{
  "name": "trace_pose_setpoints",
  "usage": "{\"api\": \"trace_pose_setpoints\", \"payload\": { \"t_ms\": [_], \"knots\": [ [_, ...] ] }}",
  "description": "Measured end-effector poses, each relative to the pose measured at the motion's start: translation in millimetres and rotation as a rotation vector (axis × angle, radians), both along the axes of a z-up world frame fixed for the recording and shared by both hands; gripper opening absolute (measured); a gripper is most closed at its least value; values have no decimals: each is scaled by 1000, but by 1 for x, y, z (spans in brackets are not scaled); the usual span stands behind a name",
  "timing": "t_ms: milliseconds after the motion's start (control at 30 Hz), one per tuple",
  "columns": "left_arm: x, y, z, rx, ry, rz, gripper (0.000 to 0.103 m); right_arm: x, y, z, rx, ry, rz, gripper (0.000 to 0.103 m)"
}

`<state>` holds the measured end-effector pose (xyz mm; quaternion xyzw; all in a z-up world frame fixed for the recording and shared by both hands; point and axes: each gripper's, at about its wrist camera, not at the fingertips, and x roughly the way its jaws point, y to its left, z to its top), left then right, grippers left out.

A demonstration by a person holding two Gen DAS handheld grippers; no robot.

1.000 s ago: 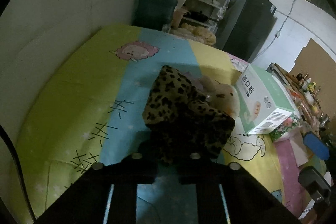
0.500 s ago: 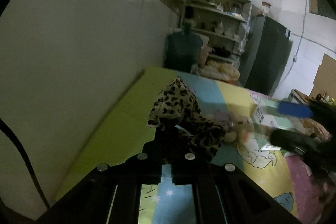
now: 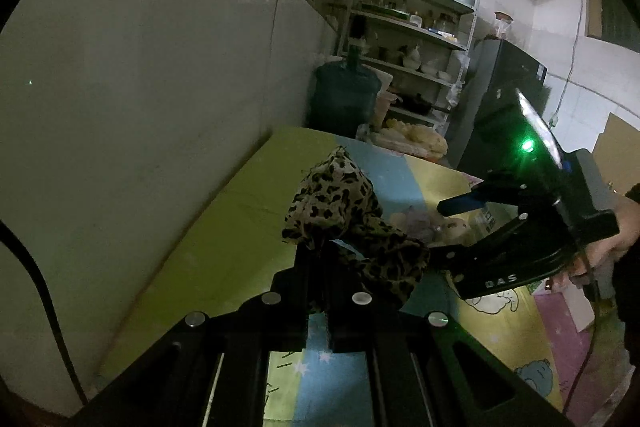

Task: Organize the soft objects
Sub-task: 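Carry the leopard-print cloth and plush bunny in both grippers over the tray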

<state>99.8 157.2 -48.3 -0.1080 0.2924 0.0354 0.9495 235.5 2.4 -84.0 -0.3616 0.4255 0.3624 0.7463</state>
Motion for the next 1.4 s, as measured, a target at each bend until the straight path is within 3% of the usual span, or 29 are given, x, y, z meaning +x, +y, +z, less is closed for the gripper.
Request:
{"api": "trace_pose_setpoints", "payload": {
  "t_ms": [167, 233, 267, 433, 600, 967, 1400],
  "knots": [
    [0, 3, -4, -10, 9, -10, 6, 7, 5, -13, -45, 0, -25, 69],
    [-1, 3, -5, -15, 12, -10, 6, 9, 9, -13, -34, 7, -35, 60],
    [-1, 4, -6, -17, 13, -9, 6, 10, 9, -13, -38, -9, -45, 51],
    [-1, 5, -9, -24, 18, -10, 6, 10, 13, -12, -44, -43, -60, 45],
    [0, 3, -7, -25, 17, -16, 6, 1, 13, -2, 18, -60, -58, 40],
    [-8, 2, 1, -16, -4, -14, 6, -46, -7, 36, 260, -70, -86, 38],
    [-19, -37, 18, -9, -40, -108, 6, -118, -85, 69, 466, -107, -254, 38]
  ]
}}
